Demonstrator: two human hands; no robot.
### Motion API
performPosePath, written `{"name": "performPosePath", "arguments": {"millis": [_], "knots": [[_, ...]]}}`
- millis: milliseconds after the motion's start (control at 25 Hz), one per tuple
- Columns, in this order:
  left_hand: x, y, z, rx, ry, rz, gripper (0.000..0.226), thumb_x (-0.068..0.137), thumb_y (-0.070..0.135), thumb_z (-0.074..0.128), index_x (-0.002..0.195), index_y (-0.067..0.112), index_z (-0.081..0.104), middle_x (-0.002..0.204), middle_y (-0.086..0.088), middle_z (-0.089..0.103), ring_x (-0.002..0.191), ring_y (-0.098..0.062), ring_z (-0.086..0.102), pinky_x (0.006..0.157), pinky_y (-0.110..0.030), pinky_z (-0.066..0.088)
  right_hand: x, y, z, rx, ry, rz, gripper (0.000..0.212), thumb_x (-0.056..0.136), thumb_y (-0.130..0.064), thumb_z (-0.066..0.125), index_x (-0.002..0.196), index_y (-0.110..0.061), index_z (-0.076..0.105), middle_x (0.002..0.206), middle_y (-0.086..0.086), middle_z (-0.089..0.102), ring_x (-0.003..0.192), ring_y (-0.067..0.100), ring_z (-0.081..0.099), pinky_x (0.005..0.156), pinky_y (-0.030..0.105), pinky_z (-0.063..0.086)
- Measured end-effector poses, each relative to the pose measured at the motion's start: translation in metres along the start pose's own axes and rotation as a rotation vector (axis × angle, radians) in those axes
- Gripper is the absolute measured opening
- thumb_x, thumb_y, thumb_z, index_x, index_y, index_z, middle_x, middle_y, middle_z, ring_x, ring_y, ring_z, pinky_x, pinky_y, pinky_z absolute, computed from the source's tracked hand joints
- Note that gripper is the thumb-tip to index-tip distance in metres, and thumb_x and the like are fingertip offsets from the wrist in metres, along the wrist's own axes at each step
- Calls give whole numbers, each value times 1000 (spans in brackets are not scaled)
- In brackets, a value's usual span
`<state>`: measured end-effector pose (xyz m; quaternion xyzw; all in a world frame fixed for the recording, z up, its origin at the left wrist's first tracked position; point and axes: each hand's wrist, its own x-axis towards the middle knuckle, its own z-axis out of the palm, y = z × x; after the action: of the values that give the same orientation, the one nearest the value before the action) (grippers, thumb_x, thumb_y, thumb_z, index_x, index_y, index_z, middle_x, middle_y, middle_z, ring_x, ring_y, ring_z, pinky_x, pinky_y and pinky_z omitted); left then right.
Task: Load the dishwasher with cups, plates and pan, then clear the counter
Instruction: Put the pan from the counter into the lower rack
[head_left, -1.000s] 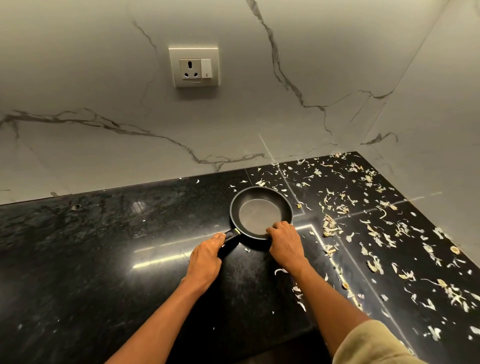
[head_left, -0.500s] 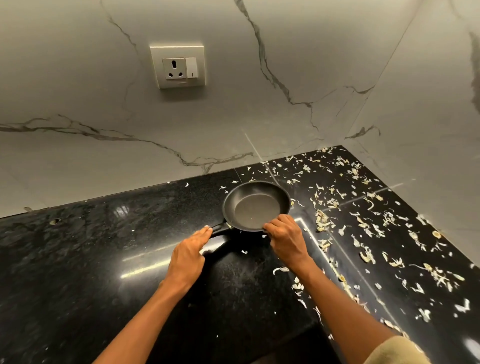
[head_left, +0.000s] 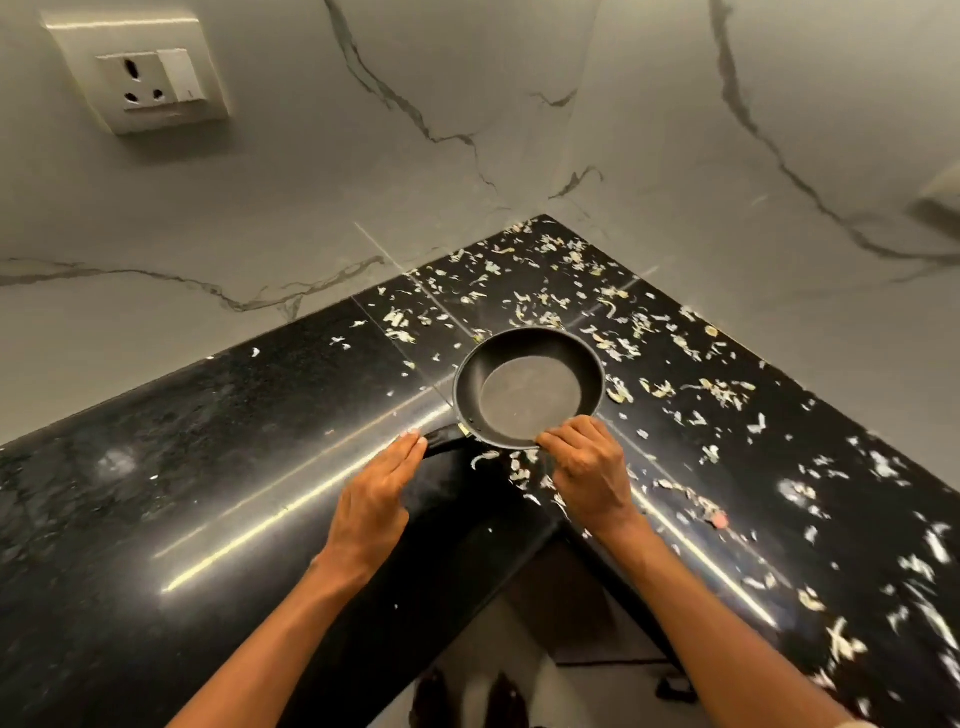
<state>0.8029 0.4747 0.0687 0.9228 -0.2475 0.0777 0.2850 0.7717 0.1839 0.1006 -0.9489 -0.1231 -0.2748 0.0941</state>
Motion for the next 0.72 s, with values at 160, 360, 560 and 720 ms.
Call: {"name": "performPosePath", "arguments": {"millis": [160,360,560,720], "knots": [[-8,44,24,-57,-62,121,95,45,-31,54,134,3,60,140,-11,56,131,-22,52,107,-38,45,-68,8,-44,-77,-2,125,34,66,16,67,88,-8,76,81,5,72,74,26,62,70,36,50],[-32,103,47,-61,-129,259,100,42,-32,53,134,7,61,139,-8,58,130,-23,54,105,-38,47,-151,6,-100,-139,45,253,34,64,18,69,85,-8,76,79,4,71,73,24,61,69,36,51],[-85,172,64,-63,-188,358,101,41,-29,55,135,7,60,140,-7,57,132,-22,52,105,-37,48,-242,-4,-163,-183,82,335,30,73,11,57,86,-8,76,76,3,69,72,23,58,69,34,47],[-138,215,73,-63,-216,395,99,40,-27,57,133,6,61,140,-8,58,129,-24,55,103,-34,49,-309,-16,-200,-200,93,367,29,73,8,58,89,-8,77,79,2,69,75,23,59,73,34,46]]}}
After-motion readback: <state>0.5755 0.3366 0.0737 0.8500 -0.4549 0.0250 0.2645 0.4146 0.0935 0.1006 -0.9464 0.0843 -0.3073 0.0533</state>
